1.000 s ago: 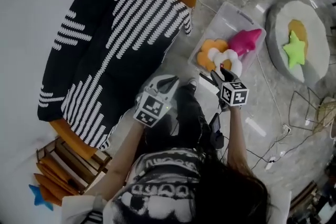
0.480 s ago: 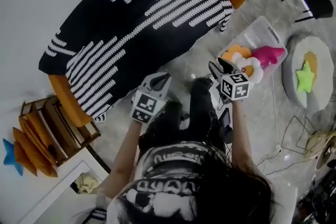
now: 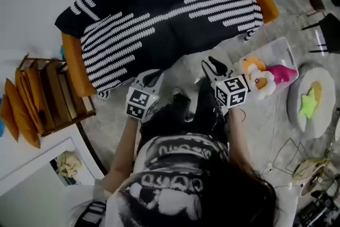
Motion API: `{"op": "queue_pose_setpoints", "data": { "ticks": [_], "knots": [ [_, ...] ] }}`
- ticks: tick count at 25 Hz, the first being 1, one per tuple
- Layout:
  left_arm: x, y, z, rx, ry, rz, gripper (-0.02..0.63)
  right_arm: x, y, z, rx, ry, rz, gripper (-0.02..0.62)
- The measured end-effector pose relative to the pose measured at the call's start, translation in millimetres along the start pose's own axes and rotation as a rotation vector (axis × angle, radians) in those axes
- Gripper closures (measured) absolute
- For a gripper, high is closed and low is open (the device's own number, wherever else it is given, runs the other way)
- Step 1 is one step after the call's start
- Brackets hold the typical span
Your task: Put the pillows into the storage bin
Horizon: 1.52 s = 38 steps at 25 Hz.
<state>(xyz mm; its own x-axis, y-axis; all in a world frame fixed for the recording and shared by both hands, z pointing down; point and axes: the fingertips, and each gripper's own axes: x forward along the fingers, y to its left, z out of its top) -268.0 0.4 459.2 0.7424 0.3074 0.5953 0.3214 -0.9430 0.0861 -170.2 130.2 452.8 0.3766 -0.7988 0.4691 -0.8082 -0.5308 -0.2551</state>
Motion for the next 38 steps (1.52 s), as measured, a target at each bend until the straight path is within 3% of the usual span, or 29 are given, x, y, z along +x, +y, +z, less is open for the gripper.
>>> {"op": "queue_pose_setpoints", "data": {
  "ticks": [4,11,19,28,32,38],
  "knots": [
    [-25,6,-10,-0.024,-0.029,0.032,0.592,1,42,8,-0.061,-0.007,0.048,0.517],
    [-51,9,-15,-0.059,-0.089,0.082,0.592,2,75,26,-0.137,-0.028,0.094,0.588],
    [-64,13,-18,-0.101,-0.112,0.110,0.592,3,88,41,-0.133,-0.043,0.140,0.589],
    [-50,11,12,-0.015,-0.152,0.101,0.592,-9,76,50,-0.162,-0.039,0.144,0.591],
    [-45,3,15,0.040,-0.130,0.080,0.592,-10,67,47,-0.151,-0.035,0.133,0.591],
    [-46,3,9,0.047,-0.108,0.077,0.592,-11,49,46,-0.130,-0.036,0.103,0.591]
  ]
}}
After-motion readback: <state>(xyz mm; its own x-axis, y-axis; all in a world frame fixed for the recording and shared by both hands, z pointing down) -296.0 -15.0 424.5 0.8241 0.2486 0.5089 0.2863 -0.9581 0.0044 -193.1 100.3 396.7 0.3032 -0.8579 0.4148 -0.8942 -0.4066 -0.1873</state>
